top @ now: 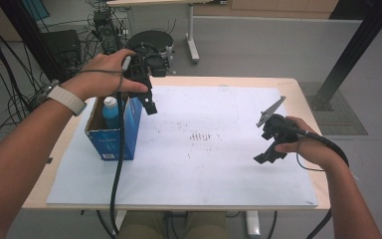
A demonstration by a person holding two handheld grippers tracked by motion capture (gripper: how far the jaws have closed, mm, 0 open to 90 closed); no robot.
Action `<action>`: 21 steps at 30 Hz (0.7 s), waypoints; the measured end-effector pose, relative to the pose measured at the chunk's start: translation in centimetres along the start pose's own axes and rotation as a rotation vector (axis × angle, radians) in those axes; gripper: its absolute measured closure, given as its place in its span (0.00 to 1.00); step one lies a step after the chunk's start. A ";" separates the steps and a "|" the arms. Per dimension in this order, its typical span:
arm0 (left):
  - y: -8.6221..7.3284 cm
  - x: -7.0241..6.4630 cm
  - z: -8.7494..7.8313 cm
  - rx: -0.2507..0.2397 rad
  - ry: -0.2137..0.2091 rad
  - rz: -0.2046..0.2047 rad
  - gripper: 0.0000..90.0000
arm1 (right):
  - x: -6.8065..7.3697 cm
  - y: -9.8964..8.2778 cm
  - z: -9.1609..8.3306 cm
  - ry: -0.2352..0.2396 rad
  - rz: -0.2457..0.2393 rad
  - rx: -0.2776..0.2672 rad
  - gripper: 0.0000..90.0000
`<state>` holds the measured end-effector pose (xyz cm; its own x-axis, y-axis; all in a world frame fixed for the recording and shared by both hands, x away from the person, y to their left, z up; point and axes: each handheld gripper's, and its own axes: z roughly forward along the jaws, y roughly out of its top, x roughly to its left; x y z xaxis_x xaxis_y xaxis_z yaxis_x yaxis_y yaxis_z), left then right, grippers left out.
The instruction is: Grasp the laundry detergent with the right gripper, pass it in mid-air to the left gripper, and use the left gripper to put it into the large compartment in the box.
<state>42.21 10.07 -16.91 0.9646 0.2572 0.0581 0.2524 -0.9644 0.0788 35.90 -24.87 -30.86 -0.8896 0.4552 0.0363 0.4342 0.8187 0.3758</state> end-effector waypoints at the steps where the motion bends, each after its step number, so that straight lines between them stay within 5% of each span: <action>1: 0.0 0.0 0.0 0.004 0.000 0.006 0.12 | 0.0 0.0 0.0 -0.001 0.001 -0.001 0.09; 21: -0.4 -0.4 0.6 -0.010 -0.007 -0.018 0.12 | 0.5 0.2 0.2 -0.001 -0.014 -0.010 0.09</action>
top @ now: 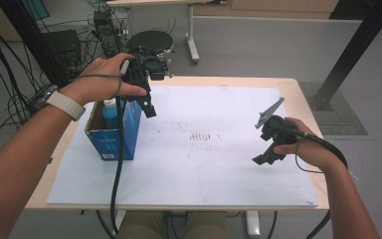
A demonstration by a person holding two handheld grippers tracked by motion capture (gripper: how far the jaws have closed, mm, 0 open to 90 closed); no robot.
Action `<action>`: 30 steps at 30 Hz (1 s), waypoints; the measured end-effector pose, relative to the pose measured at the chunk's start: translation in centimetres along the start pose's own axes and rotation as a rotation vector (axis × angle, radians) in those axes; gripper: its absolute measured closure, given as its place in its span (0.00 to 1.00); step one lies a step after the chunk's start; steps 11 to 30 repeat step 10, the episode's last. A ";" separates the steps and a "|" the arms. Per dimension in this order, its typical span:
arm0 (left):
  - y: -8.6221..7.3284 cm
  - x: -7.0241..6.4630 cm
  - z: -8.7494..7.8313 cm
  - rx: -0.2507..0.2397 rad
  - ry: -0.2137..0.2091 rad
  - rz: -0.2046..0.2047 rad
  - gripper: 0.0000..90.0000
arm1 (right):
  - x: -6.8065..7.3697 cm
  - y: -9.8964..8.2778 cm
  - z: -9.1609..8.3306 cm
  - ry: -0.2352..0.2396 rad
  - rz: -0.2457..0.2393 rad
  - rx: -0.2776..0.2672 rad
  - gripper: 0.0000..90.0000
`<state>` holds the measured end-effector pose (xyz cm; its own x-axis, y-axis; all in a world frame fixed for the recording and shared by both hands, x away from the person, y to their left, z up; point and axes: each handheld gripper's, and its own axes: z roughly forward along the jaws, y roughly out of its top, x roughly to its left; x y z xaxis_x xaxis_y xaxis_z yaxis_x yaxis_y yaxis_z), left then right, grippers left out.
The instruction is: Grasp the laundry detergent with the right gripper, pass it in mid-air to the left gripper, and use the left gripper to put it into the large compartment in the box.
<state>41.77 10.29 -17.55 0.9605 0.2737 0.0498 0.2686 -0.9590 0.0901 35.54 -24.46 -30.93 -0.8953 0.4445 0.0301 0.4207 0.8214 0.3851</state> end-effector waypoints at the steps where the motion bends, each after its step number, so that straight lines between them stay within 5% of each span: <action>1: 0.0 0.0 0.0 0.001 0.002 0.003 0.12 | 0.0 0.0 0.0 -0.001 -0.003 0.002 0.09; 30: -0.1 0.1 0.1 -0.006 -0.003 -0.018 0.12 | 0.0 -0.1 0.3 0.003 0.001 -0.005 0.09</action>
